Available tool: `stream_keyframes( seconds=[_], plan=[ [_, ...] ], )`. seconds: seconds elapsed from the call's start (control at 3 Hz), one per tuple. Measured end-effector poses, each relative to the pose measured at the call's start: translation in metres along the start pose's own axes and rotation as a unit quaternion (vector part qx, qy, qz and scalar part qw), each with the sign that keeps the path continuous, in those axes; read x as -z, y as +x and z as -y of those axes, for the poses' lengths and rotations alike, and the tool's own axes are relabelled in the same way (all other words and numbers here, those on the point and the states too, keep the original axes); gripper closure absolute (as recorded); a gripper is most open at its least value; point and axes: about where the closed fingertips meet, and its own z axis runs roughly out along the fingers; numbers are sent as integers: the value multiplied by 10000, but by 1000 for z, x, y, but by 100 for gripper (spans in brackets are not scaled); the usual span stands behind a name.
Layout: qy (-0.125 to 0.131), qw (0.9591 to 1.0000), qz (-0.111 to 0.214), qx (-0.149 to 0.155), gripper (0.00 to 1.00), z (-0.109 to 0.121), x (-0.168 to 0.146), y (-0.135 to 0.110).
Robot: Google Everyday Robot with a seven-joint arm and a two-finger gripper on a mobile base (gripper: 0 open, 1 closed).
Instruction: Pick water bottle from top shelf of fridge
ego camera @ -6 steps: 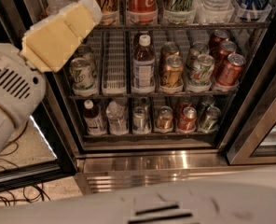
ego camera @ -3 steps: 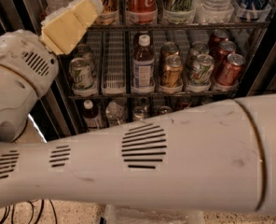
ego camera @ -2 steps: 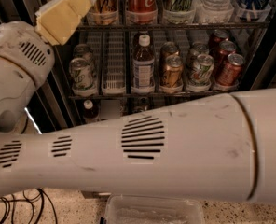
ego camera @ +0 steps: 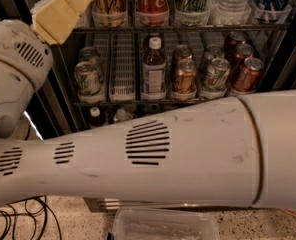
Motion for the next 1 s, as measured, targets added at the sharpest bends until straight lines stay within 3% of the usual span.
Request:
stream_keyframes(
  seconds=[0.33,1.0],
  plan=[
    [173,9996,198,-112,12,5,-9,-8],
    [444,9975,331,-443,22,18,-27,-12]
  ],
)
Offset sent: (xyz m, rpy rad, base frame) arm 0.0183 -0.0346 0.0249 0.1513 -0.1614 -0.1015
